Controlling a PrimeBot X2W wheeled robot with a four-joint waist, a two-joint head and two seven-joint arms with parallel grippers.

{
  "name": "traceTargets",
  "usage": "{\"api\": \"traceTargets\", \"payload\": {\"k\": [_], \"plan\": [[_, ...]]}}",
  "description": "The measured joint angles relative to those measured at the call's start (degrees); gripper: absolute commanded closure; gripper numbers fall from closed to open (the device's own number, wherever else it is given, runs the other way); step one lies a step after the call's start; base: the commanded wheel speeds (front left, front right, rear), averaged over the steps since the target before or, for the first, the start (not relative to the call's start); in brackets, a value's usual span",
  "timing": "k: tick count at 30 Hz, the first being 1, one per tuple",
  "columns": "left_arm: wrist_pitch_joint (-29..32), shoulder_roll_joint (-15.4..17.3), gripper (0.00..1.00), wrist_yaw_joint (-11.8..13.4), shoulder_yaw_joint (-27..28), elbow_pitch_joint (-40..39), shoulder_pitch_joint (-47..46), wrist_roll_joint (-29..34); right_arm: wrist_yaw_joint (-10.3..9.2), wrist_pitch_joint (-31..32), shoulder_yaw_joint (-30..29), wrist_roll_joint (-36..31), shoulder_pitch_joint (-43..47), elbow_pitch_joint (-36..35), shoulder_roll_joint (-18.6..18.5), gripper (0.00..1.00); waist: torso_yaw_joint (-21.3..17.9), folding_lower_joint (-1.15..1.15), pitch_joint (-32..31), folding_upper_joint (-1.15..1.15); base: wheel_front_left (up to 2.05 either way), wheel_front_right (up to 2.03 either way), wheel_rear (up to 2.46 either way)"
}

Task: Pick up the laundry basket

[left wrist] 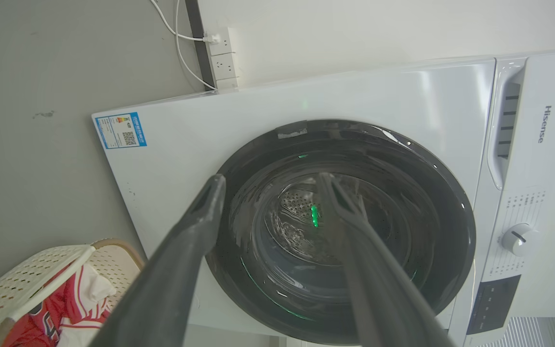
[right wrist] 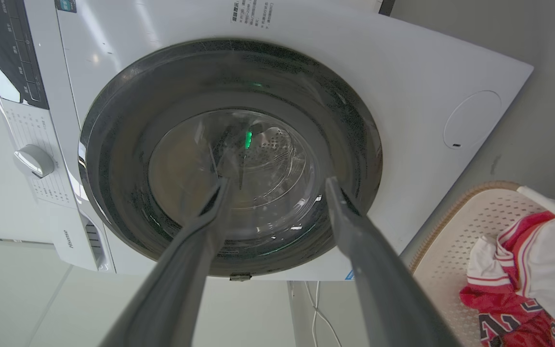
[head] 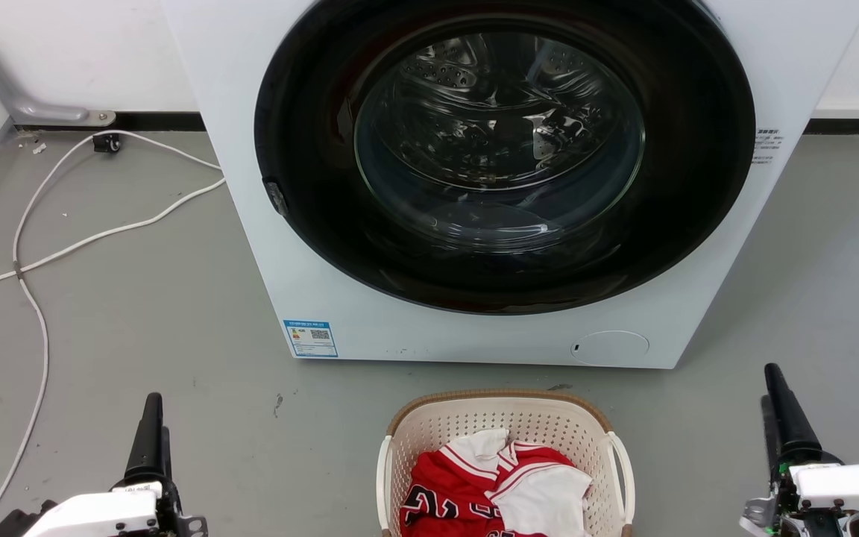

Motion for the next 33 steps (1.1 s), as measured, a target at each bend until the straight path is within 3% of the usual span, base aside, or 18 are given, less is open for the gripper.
{"api": "traceTargets", "payload": {"k": [7,8,15,19,33], "plan": [[-1.5,0.0,0.0,0.7,2.6,-0.5,-0.2,7.2,0.0,-1.4,-0.9,-15.3,-0.3,-4.0,0.0,0.0,0.0,0.0,0.2,0.0,0.0,0.0,0.0],[-2.1,0.0,0.0,2.0,2.9,-2.8,-0.3,12.0,0.0,-2.0,-1.1,-20.0,-0.3,-6.0,0.0,0.0,-0.1,0.0,0.3,0.0,0.0,0.0,0.0],[-3.4,0.0,0.0,4.8,-0.6,-9.5,0.7,20.5,0.0,-3.4,-0.3,-31.3,-0.1,-9.5,0.0,0.0,-0.1,0.0,0.5,0.0,0.0,0.0,0.0],[-4.1,0.1,0.0,4.8,-4.1,-12.4,2.2,27.1,0.0,-4.2,0.9,-38.2,0.1,-11.8,-0.1,0.0,-0.1,0.0,0.7,0.0,0.0,0.0,0.0],[-6.5,0.1,0.0,5.5,-13.1,-18.1,3.3,46.8,0.0,-6.4,3.7,-50.1,1.5,-16.5,-0.1,0.0,-0.3,0.0,1.1,0.0,0.0,0.0,0.0]]}}
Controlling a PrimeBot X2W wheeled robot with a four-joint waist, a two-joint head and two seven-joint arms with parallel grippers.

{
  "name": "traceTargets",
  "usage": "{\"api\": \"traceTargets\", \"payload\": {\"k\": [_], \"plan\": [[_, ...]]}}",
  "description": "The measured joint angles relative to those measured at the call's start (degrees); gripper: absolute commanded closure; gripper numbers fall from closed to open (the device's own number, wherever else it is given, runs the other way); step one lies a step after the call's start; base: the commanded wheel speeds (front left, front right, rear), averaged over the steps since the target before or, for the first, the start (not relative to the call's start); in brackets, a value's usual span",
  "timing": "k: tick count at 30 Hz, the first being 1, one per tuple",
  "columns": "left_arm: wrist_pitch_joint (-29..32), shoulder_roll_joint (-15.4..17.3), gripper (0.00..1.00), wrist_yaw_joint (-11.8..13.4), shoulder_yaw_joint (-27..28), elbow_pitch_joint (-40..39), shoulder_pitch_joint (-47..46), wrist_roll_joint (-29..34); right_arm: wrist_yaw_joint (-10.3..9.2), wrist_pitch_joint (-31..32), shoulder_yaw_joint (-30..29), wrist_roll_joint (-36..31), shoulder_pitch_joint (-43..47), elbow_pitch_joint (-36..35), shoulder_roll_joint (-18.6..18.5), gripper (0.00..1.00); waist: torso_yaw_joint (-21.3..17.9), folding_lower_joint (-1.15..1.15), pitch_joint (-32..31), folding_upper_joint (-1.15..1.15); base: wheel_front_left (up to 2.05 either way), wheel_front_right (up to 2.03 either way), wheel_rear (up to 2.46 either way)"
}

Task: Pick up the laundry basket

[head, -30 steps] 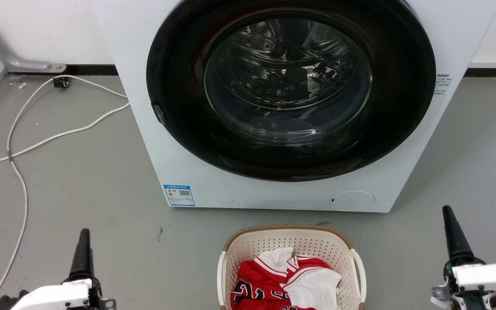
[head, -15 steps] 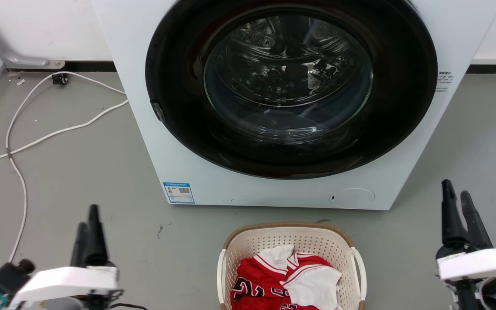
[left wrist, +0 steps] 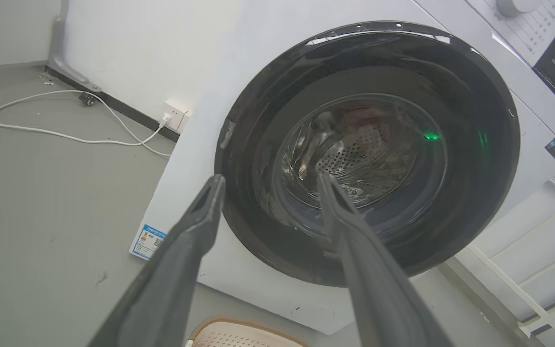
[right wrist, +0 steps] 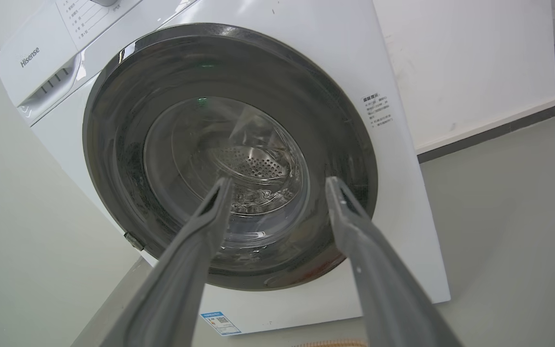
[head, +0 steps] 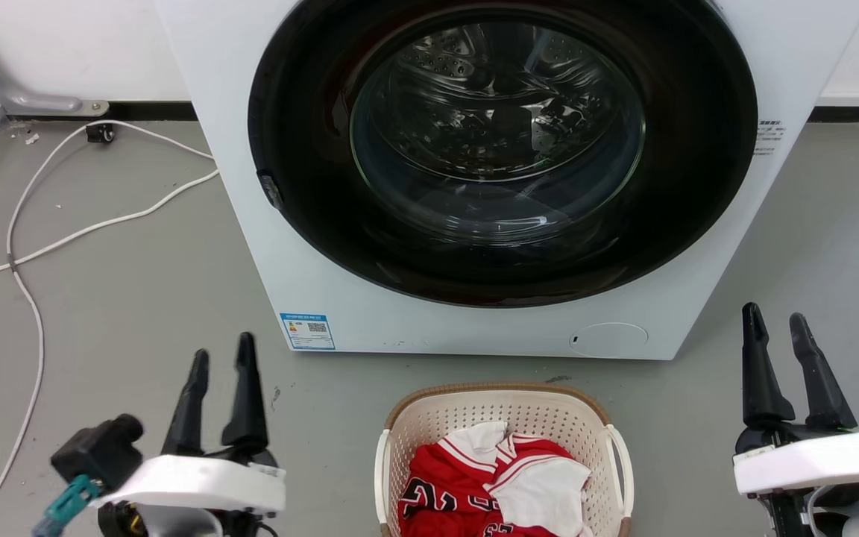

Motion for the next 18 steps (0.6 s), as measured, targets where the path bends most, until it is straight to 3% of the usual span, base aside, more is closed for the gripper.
{"api": "traceTargets", "payload": {"k": [9,18], "plan": [[-1.4,0.3,0.0,0.2,-4.3,-1.7,0.0,8.9,0.0,-1.4,0.4,-6.5,0.2,-0.9,0.0,0.0,-0.2,0.0,0.3,0.0,0.0,0.0,0.0],[-2.6,2.2,0.0,2.6,-9.2,-2.8,0.1,15.4,0.0,-2.7,1.6,-11.6,0.7,-0.9,-0.1,0.0,-0.4,0.0,0.4,0.0,0.0,0.0,0.0]]}}
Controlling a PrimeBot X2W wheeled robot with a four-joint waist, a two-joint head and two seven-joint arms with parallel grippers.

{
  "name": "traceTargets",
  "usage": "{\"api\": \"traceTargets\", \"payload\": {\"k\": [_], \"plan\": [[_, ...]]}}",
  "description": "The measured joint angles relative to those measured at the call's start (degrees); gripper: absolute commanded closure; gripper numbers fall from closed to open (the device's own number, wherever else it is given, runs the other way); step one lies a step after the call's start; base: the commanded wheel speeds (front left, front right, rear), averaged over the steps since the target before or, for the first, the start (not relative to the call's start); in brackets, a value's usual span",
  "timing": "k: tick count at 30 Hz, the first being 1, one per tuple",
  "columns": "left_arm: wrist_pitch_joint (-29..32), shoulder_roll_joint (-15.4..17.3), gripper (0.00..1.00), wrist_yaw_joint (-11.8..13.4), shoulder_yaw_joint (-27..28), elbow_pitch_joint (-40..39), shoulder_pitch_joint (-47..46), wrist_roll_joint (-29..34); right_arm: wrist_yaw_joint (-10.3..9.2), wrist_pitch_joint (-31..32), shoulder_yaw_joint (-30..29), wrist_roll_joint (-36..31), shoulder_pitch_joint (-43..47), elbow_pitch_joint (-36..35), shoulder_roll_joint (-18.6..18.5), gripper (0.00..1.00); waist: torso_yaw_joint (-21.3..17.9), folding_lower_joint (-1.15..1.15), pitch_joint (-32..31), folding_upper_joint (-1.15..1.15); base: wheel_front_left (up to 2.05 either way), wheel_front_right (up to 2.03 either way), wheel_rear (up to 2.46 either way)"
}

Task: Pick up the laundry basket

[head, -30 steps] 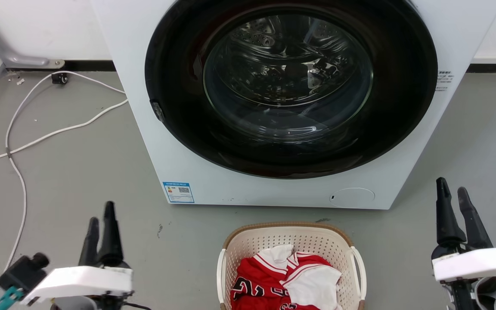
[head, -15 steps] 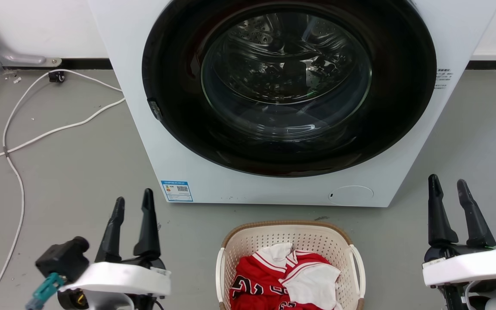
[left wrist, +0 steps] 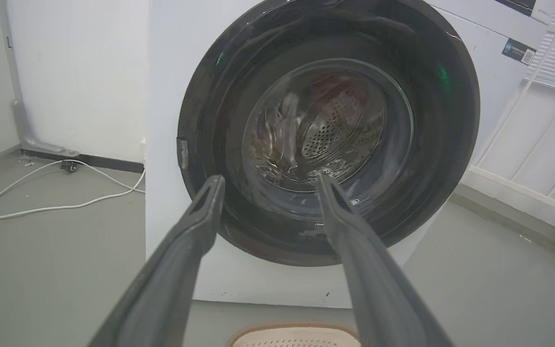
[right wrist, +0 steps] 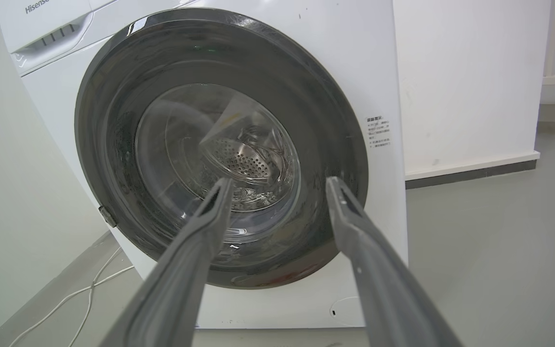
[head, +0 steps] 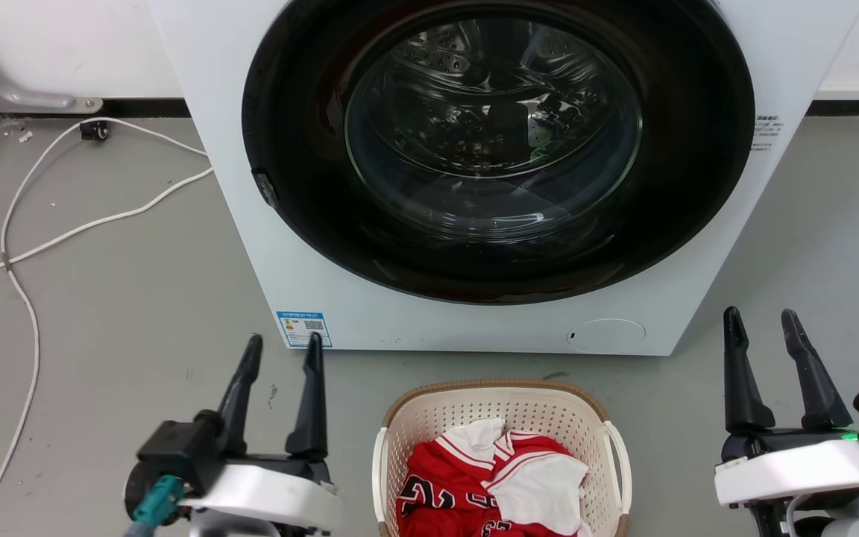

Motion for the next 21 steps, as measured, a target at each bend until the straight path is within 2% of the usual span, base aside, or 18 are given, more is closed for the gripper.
{"api": "traceTargets", "payload": {"k": [7,21], "plan": [[-1.0,1.4,0.0,2.0,-3.2,2.3,0.6,2.9,0.0,-0.8,0.3,-3.8,0.6,0.7,0.0,0.0,0.0,0.0,0.1,0.0,0.0,0.0,0.0],[-2.5,0.7,0.0,2.4,-4.2,7.1,1.1,8.8,0.01,-2.6,1.7,-9.5,1.4,5.4,-0.1,0.0,-0.3,0.0,0.3,0.0,0.0,0.0,0.0]]}}
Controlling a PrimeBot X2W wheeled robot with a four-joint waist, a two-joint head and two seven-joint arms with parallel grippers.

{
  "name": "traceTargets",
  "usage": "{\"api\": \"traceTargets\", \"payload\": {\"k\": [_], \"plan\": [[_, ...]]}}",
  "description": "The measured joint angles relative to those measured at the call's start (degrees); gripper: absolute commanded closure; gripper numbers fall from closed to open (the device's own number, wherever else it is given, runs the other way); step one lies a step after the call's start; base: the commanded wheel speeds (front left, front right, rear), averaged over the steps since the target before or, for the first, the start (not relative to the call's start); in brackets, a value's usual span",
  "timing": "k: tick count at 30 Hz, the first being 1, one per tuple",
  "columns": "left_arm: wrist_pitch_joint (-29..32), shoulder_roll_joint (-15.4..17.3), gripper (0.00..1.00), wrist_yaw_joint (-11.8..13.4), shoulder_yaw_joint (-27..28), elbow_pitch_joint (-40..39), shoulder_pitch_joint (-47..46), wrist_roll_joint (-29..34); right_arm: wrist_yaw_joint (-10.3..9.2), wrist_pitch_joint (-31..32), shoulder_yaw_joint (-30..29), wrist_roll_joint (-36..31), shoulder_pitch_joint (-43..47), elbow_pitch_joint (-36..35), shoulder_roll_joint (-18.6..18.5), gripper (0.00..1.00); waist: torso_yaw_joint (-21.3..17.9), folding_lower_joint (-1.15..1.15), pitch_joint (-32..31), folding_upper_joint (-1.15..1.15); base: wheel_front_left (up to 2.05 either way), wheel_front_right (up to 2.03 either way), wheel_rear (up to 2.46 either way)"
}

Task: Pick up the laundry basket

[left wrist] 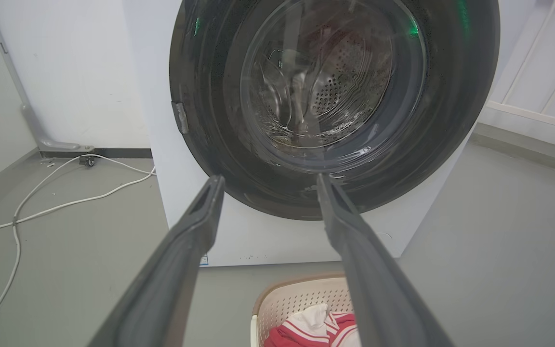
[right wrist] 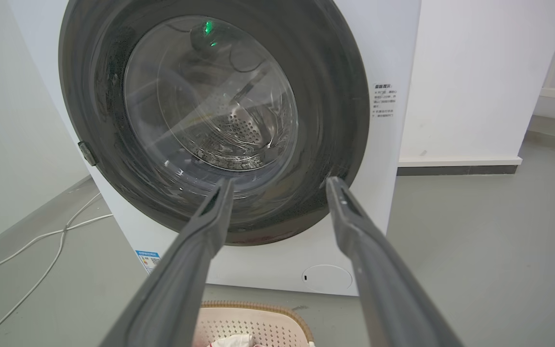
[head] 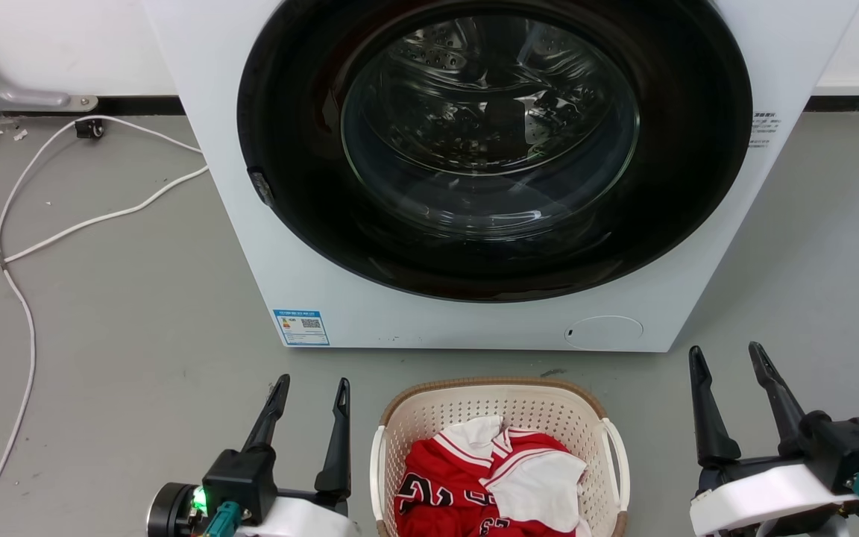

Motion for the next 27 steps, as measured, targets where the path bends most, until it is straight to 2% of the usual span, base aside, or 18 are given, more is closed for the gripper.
{"api": "traceTargets", "payload": {"k": [12,27], "plan": [[-1.4,-0.9,0.0,-1.6,0.1,2.2,0.9,4.1,0.0,-1.4,-0.3,-0.9,0.1,4.1,0.0,0.0,-0.1,0.0,0.0,0.0,0.0,0.0,0.0],[-2.6,-2.0,0.0,-2.5,1.1,1.6,1.5,9.4,0.0,-2.6,-0.3,-4.7,0.0,4.7,-0.1,0.0,-0.3,0.0,0.4,0.0,0.0,0.0,0.0]]}}
